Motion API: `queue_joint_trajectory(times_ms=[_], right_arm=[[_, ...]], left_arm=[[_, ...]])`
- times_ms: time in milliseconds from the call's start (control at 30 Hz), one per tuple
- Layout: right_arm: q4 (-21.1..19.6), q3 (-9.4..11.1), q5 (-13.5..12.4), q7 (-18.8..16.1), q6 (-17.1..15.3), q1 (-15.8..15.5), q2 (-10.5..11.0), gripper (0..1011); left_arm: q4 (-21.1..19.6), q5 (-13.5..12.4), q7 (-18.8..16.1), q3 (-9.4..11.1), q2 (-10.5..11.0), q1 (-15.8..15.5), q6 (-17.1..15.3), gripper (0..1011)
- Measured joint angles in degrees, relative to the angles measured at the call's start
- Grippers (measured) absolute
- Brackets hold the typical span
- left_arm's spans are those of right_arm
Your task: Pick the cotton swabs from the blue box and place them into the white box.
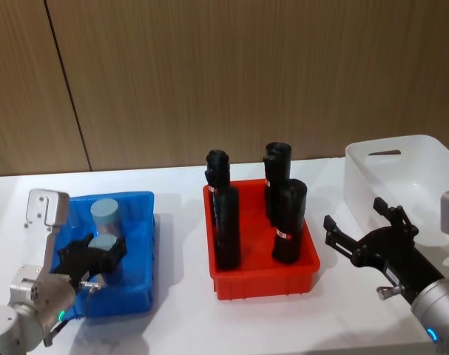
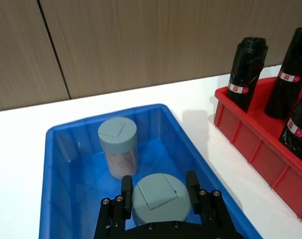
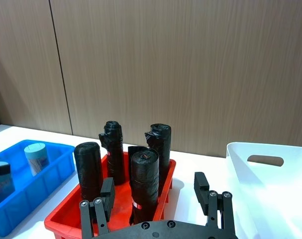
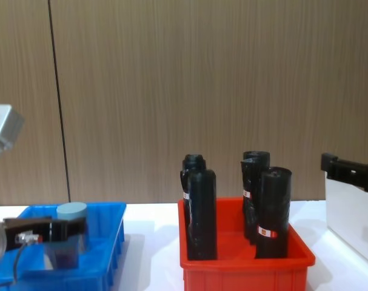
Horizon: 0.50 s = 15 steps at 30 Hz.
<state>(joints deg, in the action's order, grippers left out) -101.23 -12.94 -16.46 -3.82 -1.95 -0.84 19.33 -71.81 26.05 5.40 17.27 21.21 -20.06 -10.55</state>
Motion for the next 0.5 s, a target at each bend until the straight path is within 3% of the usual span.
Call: queue_joint_trajectory(times_ms=[500], right_arm=[[0.0,0.0,0.0,0.0,0.0,0.0,0.0,1002]], left_arm=[[-7.0,-3.2,2.7,-0.3,0.8,-0.1,0.0,658]])
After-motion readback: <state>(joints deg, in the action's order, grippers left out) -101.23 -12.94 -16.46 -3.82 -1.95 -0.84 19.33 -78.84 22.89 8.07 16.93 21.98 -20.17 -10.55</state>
